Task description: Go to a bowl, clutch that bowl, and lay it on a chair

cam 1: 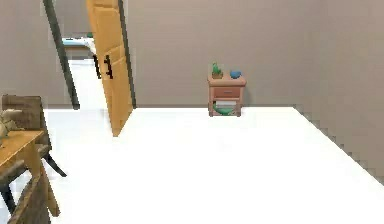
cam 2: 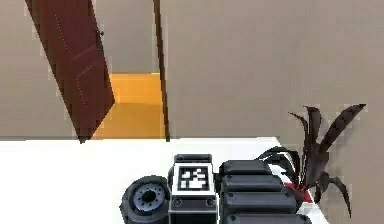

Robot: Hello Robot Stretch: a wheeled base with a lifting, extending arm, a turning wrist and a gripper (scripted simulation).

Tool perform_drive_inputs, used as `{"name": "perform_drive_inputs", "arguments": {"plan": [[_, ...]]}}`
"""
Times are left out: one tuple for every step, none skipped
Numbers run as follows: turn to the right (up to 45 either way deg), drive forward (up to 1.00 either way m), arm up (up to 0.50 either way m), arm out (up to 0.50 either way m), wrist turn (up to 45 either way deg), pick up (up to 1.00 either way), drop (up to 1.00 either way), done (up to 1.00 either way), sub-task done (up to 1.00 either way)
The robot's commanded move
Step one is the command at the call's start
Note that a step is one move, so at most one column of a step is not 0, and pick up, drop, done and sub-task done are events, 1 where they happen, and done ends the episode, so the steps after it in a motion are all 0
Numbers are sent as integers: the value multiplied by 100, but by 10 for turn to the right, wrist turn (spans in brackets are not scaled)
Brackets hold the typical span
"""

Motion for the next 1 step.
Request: {"name": "perform_drive_inputs", "arguments": {"plan": [[0, 100, 0, 0, 0, 0, 0, 0, 0]]}}
